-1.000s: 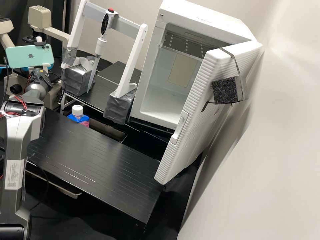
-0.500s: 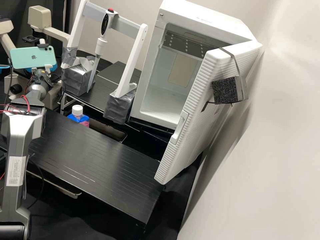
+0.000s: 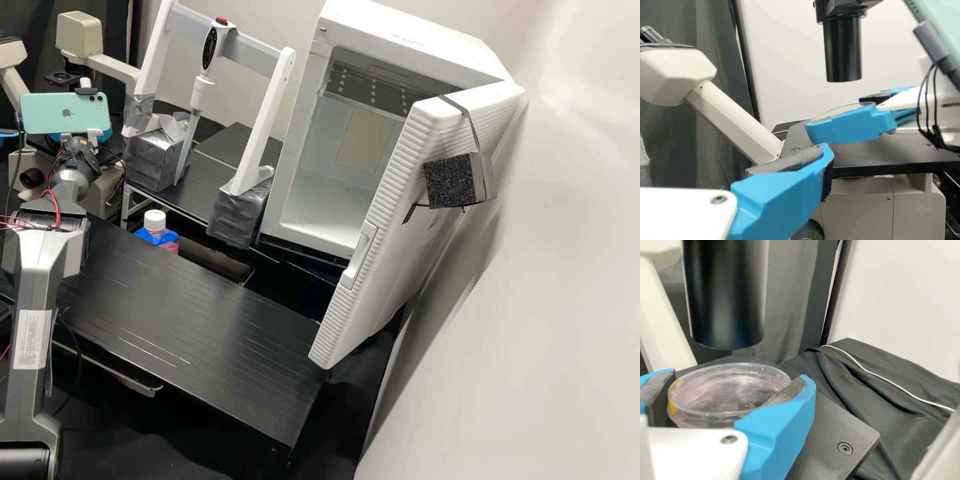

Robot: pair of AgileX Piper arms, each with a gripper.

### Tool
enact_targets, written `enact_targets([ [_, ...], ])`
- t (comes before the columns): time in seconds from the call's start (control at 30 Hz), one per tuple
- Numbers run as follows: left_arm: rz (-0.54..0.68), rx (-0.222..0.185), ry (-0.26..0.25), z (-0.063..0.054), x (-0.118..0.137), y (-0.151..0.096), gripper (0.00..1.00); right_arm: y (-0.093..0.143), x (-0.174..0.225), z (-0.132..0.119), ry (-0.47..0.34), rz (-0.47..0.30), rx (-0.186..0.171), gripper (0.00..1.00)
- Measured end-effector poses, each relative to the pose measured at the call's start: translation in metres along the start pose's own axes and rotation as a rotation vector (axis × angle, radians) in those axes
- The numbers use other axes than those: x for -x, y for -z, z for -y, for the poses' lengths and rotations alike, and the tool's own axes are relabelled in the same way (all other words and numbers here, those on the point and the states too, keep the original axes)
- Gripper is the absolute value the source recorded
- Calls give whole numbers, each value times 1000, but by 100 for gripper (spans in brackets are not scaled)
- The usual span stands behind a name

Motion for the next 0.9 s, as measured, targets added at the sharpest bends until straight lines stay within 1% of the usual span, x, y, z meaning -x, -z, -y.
enact_targets([
  [0.17, 0, 0, 0, 0, 0, 0, 100, 0, 0, 0, -3, 1, -22, 0],
  [0.43, 0, 0, 0, 0, 0, 0, 100, 0, 0, 0, -3, 1, -22, 0],
  [0.47, 0, 0, 0, 0, 0, 0, 100, 0, 0, 0, -3, 1, -22, 100],
  [0.9, 0, 0, 0, 0, 0, 0, 100, -5, 0, -3, -6, 21, -22, 100],
])
